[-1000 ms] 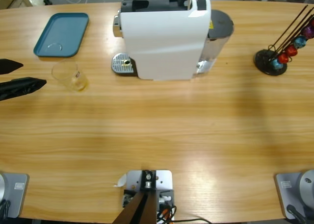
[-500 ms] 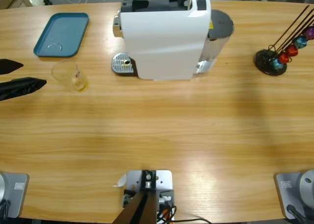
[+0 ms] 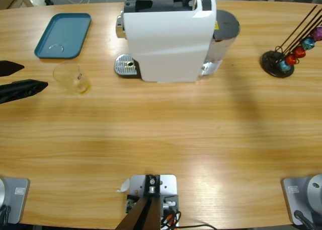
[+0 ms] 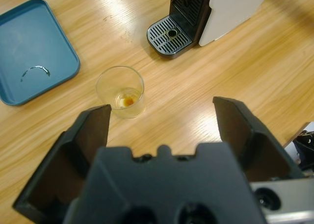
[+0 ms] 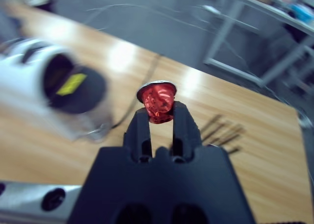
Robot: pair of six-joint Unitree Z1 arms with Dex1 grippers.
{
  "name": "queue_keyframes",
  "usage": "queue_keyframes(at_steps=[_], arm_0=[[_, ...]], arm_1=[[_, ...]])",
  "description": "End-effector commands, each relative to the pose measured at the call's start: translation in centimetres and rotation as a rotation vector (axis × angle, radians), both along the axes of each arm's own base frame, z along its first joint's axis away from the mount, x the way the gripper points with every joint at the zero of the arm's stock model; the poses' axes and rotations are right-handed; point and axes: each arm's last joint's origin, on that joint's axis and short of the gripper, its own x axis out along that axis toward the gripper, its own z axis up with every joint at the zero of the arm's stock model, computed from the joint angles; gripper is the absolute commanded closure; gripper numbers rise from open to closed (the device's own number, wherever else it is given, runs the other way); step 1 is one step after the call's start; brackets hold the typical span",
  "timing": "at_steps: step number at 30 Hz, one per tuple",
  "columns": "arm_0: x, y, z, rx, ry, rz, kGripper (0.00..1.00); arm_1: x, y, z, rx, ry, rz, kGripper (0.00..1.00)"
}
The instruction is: Pour coffee
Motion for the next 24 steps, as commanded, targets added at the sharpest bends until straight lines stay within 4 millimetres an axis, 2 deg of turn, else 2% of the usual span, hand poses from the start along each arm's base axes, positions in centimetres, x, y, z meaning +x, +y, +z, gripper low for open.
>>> queue_keyframes(at_steps=[1,4,8,12,14,16,18,24], arm_0=[[-0.2,-0.1,-1.3,0.011,0.038,-0.018,0.110],[-0.2,-0.2,-1.3,0.009,0.037,-0.019,0.110],[-0.2,-0.1,-1.3,0.008,0.036,-0.020,0.110],[-0.2,-0.1,-1.3,0.006,0.038,-0.020,0.110],[-0.2,-0.1,-1.3,0.007,0.038,-0.020,0.110],[-0.2,-0.1,-1.3,0.006,0.037,-0.020,0.110],[-0.3,-0.1,-1.3,0.006,0.037,-0.020,0.110],[-0.4,0.0,-1.2,0.001,0.031,-0.020,0.110]], arm_1=[[-6.0,1.5,1.0,0.044,0.000,0.462,1.000],[-6.3,2.8,1.5,0.075,0.021,0.609,1.000],[-4.8,5.4,2.6,0.081,0.057,0.716,1.000],[-2.2,9.3,4.0,0.041,0.071,0.800,1.000],[-0.5,11.8,4.0,0.018,0.092,0.844,1.000],[1.6,14.7,3.1,-0.019,0.135,0.895,1.000],[3.1,16.6,2.1,-0.066,0.197,0.903,1.000],[4.3,17.8,2.5,-0.123,0.154,0.920,1.000]])
